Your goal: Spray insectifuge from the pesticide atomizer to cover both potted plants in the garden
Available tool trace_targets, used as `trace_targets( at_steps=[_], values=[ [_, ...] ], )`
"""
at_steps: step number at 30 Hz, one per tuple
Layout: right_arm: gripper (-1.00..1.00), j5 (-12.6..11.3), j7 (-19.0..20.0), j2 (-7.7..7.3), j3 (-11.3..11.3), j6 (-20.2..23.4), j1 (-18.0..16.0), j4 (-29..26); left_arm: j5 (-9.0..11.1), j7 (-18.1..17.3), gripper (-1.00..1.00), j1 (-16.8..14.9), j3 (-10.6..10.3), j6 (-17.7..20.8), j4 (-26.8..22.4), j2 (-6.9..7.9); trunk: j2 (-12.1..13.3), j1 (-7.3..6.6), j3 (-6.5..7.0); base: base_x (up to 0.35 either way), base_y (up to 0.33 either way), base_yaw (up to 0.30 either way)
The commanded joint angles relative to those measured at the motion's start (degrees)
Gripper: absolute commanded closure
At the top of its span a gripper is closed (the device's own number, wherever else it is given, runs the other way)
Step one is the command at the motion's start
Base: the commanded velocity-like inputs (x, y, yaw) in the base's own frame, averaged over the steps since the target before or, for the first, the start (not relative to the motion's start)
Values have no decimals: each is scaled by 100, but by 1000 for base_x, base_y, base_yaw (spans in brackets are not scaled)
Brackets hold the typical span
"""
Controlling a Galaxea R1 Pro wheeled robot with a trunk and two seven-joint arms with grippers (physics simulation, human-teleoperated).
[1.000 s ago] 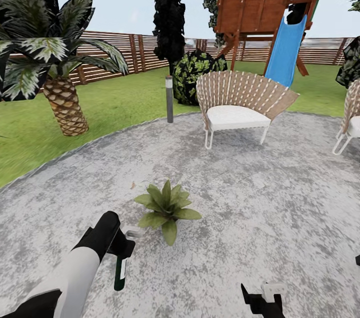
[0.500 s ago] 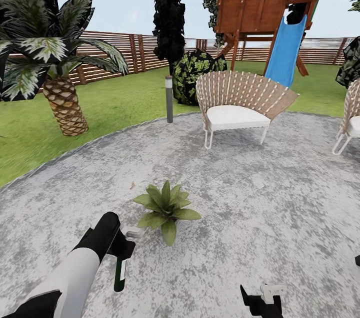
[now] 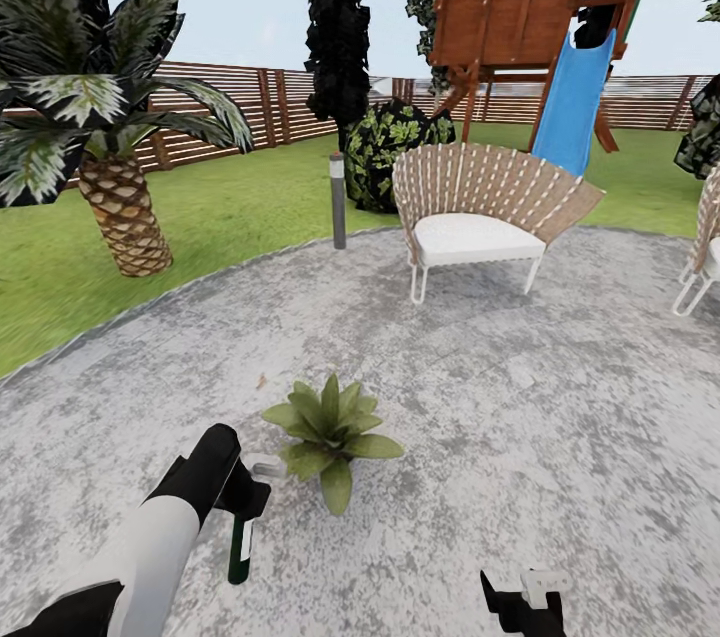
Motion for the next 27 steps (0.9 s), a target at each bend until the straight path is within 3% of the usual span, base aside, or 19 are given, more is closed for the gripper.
trace_targets(
  at_steps=[1,5,8,13,14,15,19,27],
  values=[
    [-100,-60,50,-1,15,-13,-3,3,-65,-47,100,-7,44,17,-8,-7,-2,-1,-5,4,0,-202],
    [-100,-60,50,-1,15,-13,-3,3,-67,-47,100,-1,41,25,108,-13,-2,-1,-5,1,0,-257],
    [-100,-59,50,-1,15,-13,-3,3,-79,-47,100,-32,29,18,763,-64,-2,-1,-5,0,0,-61],
    [-100,-59,50,-1,15,-13,-3,3,-101,-47,100,-57,27,18,827,-141,-2,-1,-5,0,0,-5],
    [-100,-58,50,-2,15,-13,-3,3,-98,-47,100,-113,24,19,806,-152,-2,-1,-5,0,0,0],
    [-100,-57,55,-1,15,-13,-3,-2,-103,-47,100,-398,26,30,856,-251,-2,-1,-5,0,0,0],
    [-100,-59,51,3,15,-13,-3,-13,-106,-45,100,-564,24,35,877,-368,-2,-1,-5,0,0,0],
    [-100,-51,50,-1,15,-13,-3,3,-115,-38,100,-652,-32,70,1058,-367,-2,-1,-5,0,0,0]
  ],
)
